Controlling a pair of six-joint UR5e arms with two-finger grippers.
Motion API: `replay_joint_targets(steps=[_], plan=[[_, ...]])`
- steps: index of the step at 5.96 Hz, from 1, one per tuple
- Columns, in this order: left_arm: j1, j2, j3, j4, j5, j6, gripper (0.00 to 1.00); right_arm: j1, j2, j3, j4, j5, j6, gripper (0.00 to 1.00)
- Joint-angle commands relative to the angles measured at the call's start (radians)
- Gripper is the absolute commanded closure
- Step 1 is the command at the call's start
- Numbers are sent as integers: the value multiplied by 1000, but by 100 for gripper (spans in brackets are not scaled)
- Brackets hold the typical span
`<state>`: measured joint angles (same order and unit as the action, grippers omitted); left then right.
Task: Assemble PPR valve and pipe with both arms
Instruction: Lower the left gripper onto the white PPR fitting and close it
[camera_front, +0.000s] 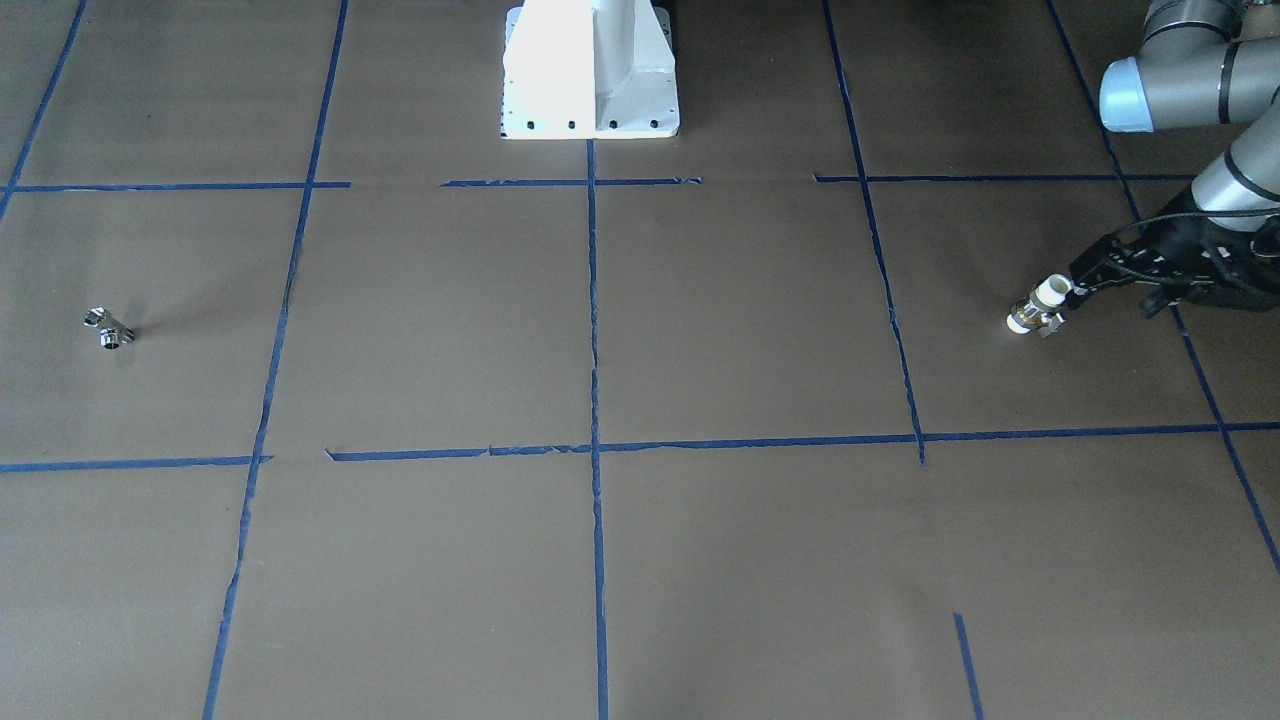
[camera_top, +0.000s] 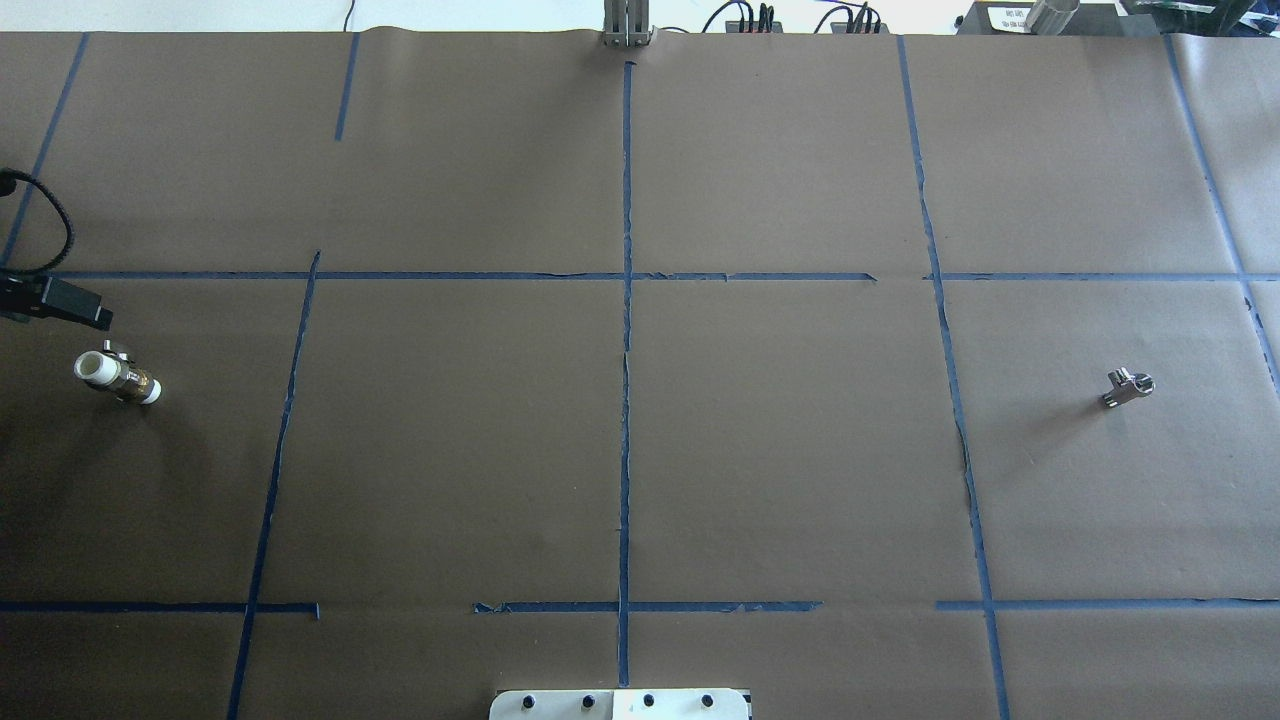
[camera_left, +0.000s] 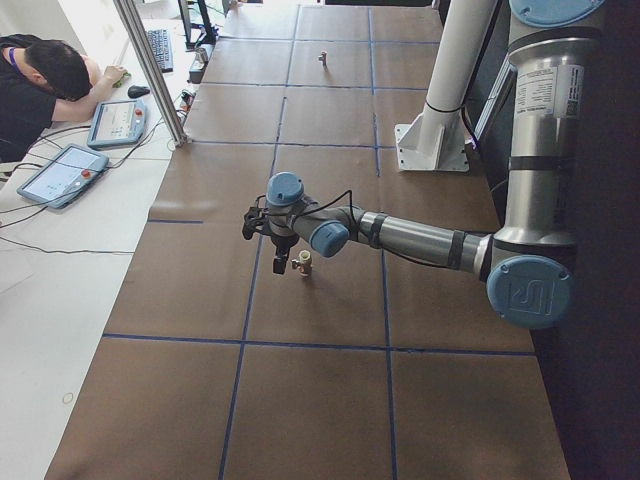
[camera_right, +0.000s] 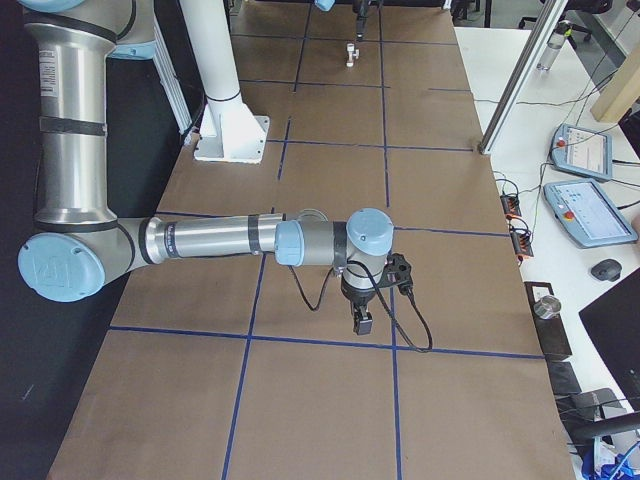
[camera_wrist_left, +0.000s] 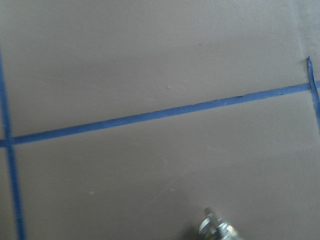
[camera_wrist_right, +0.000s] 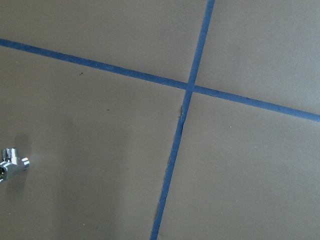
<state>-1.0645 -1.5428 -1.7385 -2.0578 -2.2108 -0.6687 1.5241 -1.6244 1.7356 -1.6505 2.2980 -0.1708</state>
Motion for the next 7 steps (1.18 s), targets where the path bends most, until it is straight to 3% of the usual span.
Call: replay_joint_targets(steps=[1, 7], plan=[[44, 4, -3, -15, 22, -34, 0, 1, 0, -1, -2, 0, 1, 0], [115, 24, -1, -8, 69, -38, 0, -2, 0, -5, -2, 0, 2, 0]])
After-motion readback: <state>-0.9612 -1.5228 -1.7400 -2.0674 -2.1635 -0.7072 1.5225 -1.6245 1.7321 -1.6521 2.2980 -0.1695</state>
